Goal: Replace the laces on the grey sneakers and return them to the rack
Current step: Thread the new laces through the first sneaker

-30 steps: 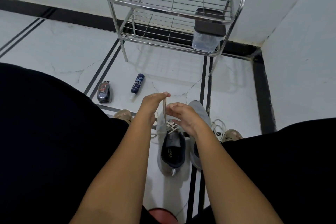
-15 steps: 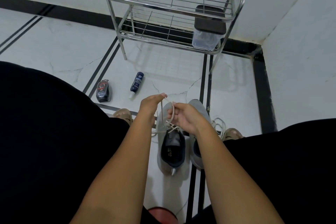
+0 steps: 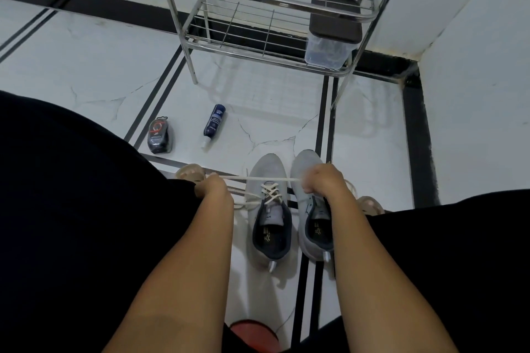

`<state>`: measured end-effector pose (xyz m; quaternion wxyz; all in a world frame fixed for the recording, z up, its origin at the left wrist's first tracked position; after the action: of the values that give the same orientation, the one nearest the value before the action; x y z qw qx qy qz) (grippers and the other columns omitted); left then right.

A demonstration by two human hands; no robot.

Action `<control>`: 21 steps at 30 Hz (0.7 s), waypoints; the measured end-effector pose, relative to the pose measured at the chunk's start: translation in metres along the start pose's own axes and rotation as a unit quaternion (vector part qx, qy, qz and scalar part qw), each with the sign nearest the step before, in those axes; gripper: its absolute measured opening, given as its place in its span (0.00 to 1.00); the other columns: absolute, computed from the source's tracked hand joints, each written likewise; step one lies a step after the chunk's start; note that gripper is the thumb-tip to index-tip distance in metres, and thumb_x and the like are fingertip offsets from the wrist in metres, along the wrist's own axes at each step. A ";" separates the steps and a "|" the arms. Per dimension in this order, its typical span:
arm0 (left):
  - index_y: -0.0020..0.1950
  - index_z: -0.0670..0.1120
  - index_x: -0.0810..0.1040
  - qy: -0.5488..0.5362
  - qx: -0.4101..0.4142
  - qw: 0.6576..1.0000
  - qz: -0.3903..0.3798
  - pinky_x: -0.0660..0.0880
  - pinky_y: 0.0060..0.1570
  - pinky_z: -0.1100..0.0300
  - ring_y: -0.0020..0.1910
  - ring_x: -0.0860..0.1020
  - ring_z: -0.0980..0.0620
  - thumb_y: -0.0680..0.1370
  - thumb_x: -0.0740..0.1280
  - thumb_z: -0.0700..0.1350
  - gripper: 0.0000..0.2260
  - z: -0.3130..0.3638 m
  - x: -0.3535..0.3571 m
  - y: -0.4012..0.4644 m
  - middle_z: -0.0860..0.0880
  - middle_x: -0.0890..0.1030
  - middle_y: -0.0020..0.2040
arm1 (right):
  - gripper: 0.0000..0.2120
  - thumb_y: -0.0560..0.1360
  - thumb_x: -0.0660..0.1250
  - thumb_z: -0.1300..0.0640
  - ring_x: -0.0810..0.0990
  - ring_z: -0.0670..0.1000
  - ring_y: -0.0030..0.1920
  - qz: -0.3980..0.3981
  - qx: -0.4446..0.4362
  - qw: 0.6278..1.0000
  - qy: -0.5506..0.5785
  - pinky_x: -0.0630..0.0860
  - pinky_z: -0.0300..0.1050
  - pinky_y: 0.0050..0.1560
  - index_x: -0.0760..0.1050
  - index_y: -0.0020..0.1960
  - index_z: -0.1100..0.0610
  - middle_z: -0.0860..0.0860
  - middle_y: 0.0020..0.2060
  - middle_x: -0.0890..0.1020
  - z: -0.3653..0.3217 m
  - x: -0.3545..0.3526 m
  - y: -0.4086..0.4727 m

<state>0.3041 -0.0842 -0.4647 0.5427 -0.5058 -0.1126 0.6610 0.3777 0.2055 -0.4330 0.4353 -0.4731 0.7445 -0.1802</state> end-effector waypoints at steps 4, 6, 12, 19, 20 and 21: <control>0.78 0.40 0.53 -0.249 -0.055 0.967 0.002 0.59 0.72 0.49 0.75 0.59 0.40 0.82 0.58 0.45 0.27 -0.006 0.009 -0.012 0.40 0.58 0.77 | 0.07 0.75 0.69 0.56 0.81 0.54 0.44 0.080 -0.060 0.976 -0.195 0.77 0.45 0.45 0.81 0.45 0.60 0.56 0.41 0.83 -0.024 -0.010 0.000; 0.75 0.40 0.60 -0.147 0.018 0.989 0.009 0.65 0.66 0.52 0.71 0.66 0.40 0.81 0.59 0.46 0.23 0.012 0.011 -0.015 0.39 0.65 0.73 | 0.06 0.78 0.66 0.61 0.80 0.52 0.43 0.023 -0.090 0.987 -0.134 0.78 0.48 0.50 0.81 0.49 0.61 0.57 0.43 0.83 -0.034 0.008 -0.002; 0.60 0.44 0.79 0.038 0.290 0.919 -0.264 0.71 0.44 0.64 0.52 0.75 0.53 0.82 0.58 0.43 0.12 0.066 0.077 -0.062 0.47 0.80 0.54 | 0.05 0.78 0.64 0.65 0.80 0.48 0.36 -0.072 -0.105 0.991 -0.041 0.79 0.45 0.44 0.76 0.45 0.59 0.55 0.41 0.83 -0.044 0.035 -0.015; 0.45 0.46 0.82 0.013 0.288 0.909 -0.303 0.75 0.53 0.54 0.44 0.78 0.53 0.75 0.72 0.45 0.04 0.058 0.092 -0.056 0.51 0.81 0.39 | 0.03 0.75 0.69 0.61 0.80 0.51 0.42 -0.011 -0.126 0.992 -0.023 0.80 0.47 0.49 0.82 0.47 0.58 0.54 0.39 0.83 -0.038 0.024 -0.004; 0.44 0.46 0.82 0.017 0.291 0.909 -0.298 0.75 0.52 0.54 0.44 0.77 0.53 0.75 0.72 0.46 0.04 0.059 0.092 -0.057 0.51 0.81 0.39 | 0.04 0.76 0.68 0.63 0.81 0.51 0.42 -0.018 -0.111 0.994 0.006 0.80 0.47 0.51 0.81 0.48 0.58 0.55 0.39 0.82 -0.034 0.028 -0.001; 0.44 0.47 0.82 0.032 0.294 0.911 -0.286 0.75 0.50 0.55 0.43 0.77 0.52 0.75 0.71 0.47 0.04 0.059 0.093 -0.055 0.51 0.81 0.40 | 0.05 0.77 0.66 0.64 0.80 0.51 0.41 -0.021 -0.091 0.995 0.040 0.80 0.47 0.51 0.80 0.49 0.59 0.55 0.38 0.82 -0.028 0.031 0.003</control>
<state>0.3002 0.0377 -0.4494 0.8363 -0.2903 -0.0351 0.4638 0.3479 0.1761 -0.4342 0.3565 -0.5185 0.7645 -0.1399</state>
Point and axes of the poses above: each hand's wrist, its own y-axis towards the middle knuckle, its own x-axis out of the palm, z = x × y, the point moved 10 cm from there along y, towards the middle knuckle
